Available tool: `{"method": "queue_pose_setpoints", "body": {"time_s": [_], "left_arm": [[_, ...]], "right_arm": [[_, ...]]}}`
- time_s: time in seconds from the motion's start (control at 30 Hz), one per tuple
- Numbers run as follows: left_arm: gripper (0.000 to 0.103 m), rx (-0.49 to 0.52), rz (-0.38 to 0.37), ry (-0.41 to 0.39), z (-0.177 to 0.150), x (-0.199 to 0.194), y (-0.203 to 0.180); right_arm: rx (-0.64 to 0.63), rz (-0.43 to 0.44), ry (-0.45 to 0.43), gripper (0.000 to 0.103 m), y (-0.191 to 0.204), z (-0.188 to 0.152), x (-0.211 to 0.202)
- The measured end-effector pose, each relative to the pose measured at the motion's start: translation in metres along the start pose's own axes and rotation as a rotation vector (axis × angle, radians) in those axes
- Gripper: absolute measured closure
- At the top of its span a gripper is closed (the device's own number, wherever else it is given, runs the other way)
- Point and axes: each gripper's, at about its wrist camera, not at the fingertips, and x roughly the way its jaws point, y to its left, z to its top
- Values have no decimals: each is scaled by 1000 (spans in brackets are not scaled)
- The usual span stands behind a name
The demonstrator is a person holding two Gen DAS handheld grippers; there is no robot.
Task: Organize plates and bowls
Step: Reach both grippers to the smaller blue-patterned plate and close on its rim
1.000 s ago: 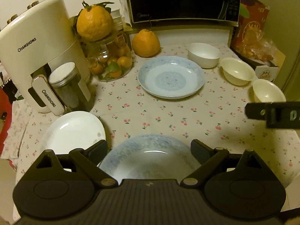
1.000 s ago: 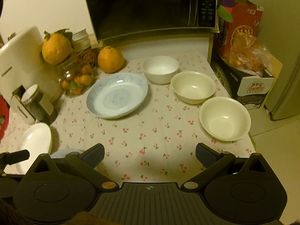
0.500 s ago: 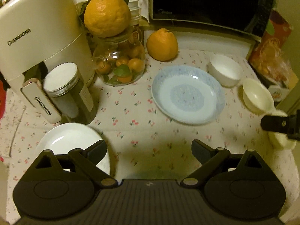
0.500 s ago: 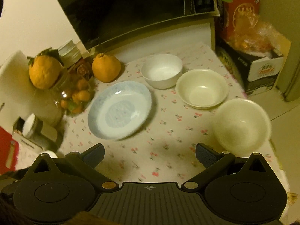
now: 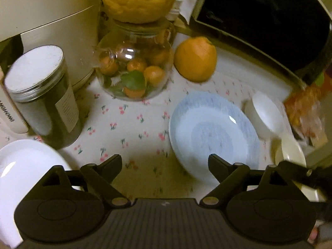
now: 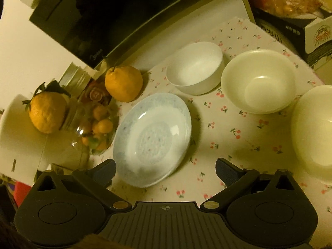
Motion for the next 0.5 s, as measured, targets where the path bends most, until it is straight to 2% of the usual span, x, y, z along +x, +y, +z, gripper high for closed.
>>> {"method": "queue_pose_setpoints", "body": {"time_s": [0.13, 0.23, 0.3, 0.43, 0.5], "left_arm": [[27, -2, -8, -32, 7, 12, -1], [36, 2, 5, -53, 8, 20, -2], [43, 5, 2, -54, 9, 26, -3], [52, 30, 3, -71, 9, 34, -8], [57, 30, 1, -74, 10, 39, -9]], "right_arm": [[22, 14, -3, 15, -3, 2, 12], [35, -10, -16, 18, -5, 5, 21], [56, -22, -16, 25, -10, 7, 27], [83, -33, -28, 46, -14, 7, 37], [81, -46, -41, 50, -14, 7, 41]]}}
